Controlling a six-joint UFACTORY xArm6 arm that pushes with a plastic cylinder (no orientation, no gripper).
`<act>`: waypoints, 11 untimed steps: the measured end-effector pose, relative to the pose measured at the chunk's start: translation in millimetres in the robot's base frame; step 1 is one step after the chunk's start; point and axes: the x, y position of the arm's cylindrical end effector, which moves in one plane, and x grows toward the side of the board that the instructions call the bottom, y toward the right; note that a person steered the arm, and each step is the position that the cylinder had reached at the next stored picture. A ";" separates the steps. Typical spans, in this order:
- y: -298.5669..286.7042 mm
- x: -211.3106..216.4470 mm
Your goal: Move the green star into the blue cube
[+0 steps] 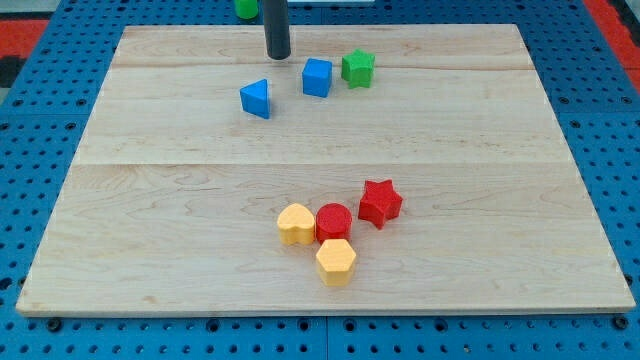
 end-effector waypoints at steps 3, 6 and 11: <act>160.7 11.1; 113.6 -0.3; 71.9 38.7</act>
